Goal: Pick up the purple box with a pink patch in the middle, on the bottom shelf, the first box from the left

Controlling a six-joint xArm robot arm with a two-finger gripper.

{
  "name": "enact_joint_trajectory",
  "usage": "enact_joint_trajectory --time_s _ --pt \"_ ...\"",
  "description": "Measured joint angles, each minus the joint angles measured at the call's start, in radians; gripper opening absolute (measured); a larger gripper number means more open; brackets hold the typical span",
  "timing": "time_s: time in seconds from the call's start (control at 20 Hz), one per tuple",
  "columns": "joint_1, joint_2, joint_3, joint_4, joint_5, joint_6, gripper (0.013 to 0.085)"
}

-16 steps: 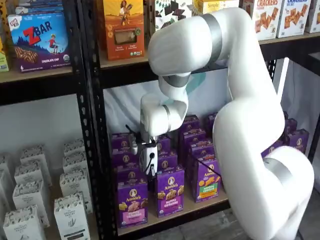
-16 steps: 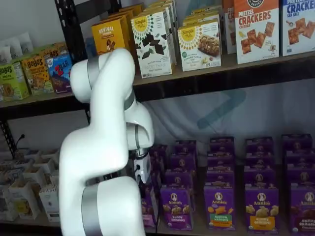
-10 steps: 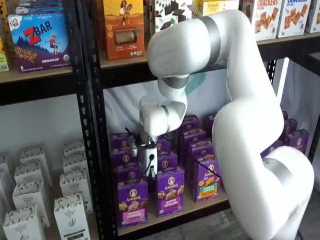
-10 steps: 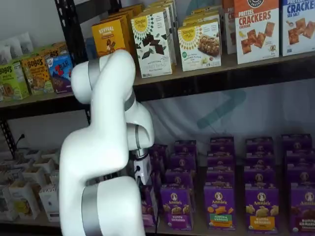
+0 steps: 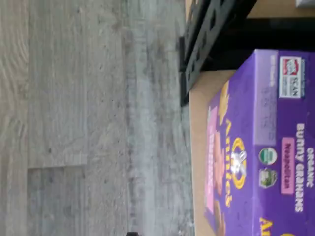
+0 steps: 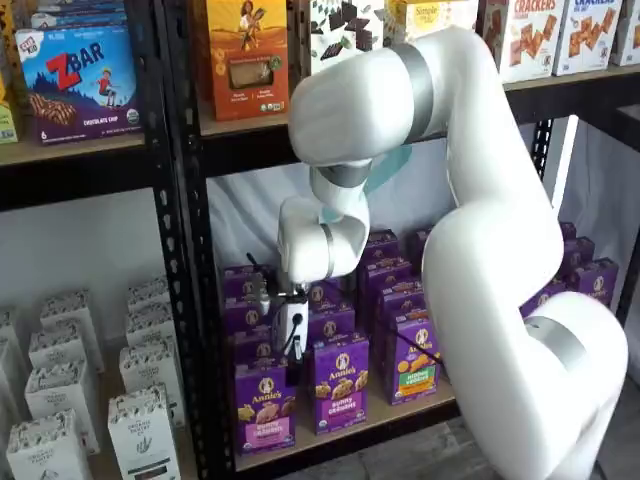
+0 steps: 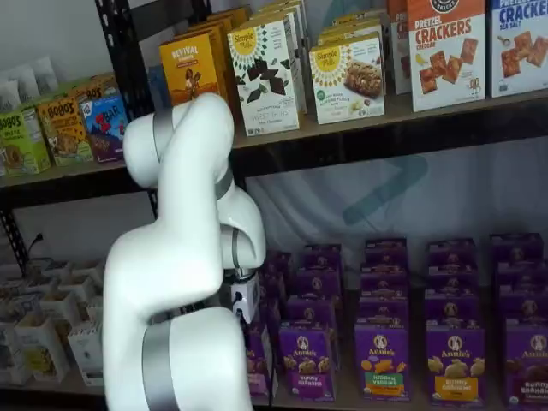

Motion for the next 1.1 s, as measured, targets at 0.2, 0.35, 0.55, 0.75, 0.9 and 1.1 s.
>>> enact_joint_trajectory --time_s 0.2,0.35,0.55,0.75,0.9,1.1 --pt "0.010 0.031 -0.031 0.026 -0.032 -0.013 0.0850" --pt "0.012 0.055 -0.057 -0.001 -0.042 0.013 0.0850" --pt "0.007 0.089 -0.098 -0.060 -0.027 0.064 0.0850" --pt "0.004 0.132 -0.145 -0.121 -0.008 0.116 0.0850" --pt "0.006 0.161 -0.172 -0.152 -0.002 0.146 0.0850" --pt "0.010 0.193 -0.202 -0.184 0.005 0.178 0.0850"
